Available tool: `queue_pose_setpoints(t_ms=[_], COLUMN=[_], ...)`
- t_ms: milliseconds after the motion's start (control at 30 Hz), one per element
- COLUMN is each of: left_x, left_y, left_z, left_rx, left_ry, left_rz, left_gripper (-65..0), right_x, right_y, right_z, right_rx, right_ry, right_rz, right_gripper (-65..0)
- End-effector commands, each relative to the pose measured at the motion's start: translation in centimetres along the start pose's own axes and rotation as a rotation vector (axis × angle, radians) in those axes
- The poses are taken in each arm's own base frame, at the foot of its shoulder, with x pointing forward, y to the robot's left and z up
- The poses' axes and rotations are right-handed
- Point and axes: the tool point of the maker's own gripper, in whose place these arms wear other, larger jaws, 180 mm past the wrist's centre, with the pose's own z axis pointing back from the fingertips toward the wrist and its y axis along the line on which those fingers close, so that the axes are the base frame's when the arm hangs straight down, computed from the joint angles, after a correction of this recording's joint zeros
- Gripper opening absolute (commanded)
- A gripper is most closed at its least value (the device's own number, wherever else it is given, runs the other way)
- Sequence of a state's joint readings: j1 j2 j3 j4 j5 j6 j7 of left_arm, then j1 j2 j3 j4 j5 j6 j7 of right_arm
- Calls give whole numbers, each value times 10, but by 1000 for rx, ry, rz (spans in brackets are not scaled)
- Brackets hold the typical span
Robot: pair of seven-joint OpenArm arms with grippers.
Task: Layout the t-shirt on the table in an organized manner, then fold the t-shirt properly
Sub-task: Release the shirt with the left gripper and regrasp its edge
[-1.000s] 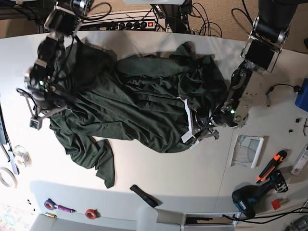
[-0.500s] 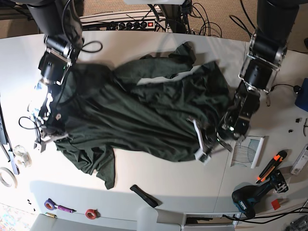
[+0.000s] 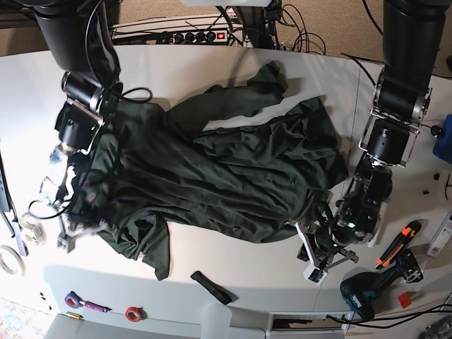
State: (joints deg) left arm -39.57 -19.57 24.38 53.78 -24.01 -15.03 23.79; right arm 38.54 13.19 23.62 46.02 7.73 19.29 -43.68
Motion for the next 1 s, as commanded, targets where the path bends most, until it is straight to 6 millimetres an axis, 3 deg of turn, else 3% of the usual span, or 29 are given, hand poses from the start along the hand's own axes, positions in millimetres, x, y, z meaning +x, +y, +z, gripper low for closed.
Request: queue_pose_setpoints(t_ms=[0,167,300,400,533,667,867,967], left_x=[32,41,38,15,-32,-58,-76,-84], left_y=[11,-15,-37,-46,-64,-74,-82,-85], left_z=[10,42,68,74,75,78,115,142], left_rx=[-9,-299,-487,-524,-546,-562,-644,-651], left_ry=[-71,-108,-144,-132,-33,16,97,115], left_rz=[5,91,209,279,318,352,319,245], left_gripper=[-650,-422,-403,-403,-403,-405,-512,-618], right_x=[51,82,71,37,-32,-87,-140,-154], right_y=[-1,16,46,61,90,115,107,92], right_z=[19,67,103,113,121,145,182,196], right_rx=[32,183,326,398,509,610,540,476], right_ry=[-115,-128,-115,-101,-38,7,75,91], right_rz=[5,99,168,195,212,237,336,359], right_gripper=[-510,-488,-488,-488,-488,-488,-489,-489])
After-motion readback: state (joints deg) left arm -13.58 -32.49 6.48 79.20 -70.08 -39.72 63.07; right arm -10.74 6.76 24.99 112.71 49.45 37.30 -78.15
